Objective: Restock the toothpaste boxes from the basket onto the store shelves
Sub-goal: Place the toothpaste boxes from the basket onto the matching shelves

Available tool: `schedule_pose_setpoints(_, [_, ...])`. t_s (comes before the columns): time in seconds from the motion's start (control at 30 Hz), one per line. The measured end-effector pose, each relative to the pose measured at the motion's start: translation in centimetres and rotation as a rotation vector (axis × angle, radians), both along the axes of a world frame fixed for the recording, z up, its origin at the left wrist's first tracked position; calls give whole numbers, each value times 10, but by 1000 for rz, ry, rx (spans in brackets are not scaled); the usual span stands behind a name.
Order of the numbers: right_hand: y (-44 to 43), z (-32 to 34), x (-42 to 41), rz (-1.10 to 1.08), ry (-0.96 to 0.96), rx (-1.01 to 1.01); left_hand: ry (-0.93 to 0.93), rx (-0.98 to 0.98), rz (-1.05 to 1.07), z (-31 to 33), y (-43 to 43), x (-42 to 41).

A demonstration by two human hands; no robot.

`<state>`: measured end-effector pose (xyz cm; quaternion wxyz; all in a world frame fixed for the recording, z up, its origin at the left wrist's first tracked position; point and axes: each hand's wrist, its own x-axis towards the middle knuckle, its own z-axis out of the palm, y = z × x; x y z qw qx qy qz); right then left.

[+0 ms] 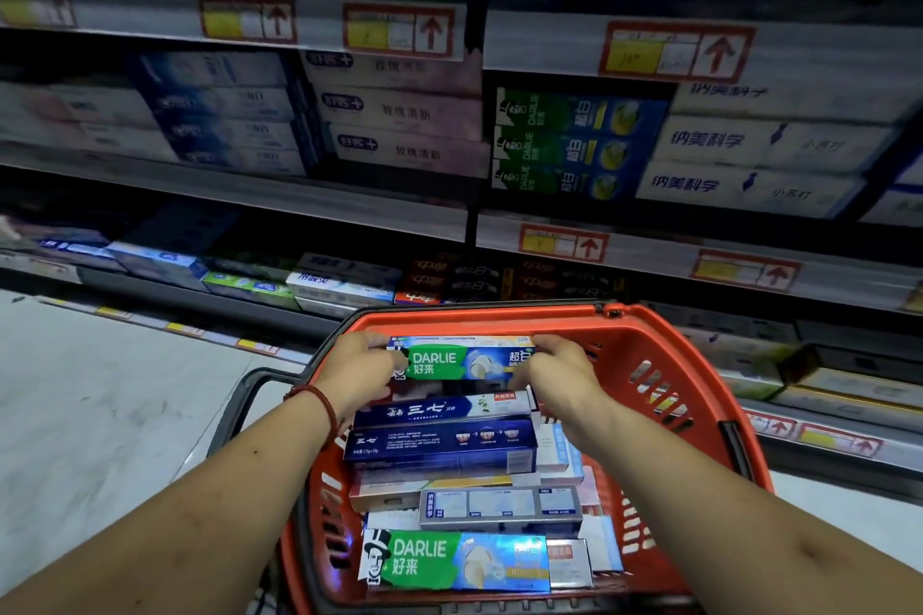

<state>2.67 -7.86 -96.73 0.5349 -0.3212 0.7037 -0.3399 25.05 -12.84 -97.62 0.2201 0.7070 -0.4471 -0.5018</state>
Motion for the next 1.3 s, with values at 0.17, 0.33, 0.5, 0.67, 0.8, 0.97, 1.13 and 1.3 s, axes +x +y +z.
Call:
schedule_pose_setpoints(0.17, [5,18,5,-98,-78,-82,152,-176,166,19,6,-7])
schedule_pose_setpoints(0.33, [10,54,2,-220,-144,-241,219,-350,268,34,7,-1])
schedule_pose_setpoints(0.5, [19,86,-1,-217,-76,-397,292,-463,319,66,18,0])
schedule_pose_setpoints(0.67, [22,123,-3,-162,-7,-521,302,-618,256,104,22,3])
schedule_pose_setpoints(0.8, [10,161,-2,-136,-24,-607,332,-702,241,145,9,6])
schedule_pose_setpoints(0.97, [-17,212,0,-126,46,-719,328,-788,228,201,-26,8])
schedule_pose_setpoints(1.13, [-44,261,-1,-108,66,-795,319,-846,206,256,-58,1])
schedule_pose_setpoints(1.3, [-74,299,-9,-107,140,-878,363,-882,200,297,-89,-7])
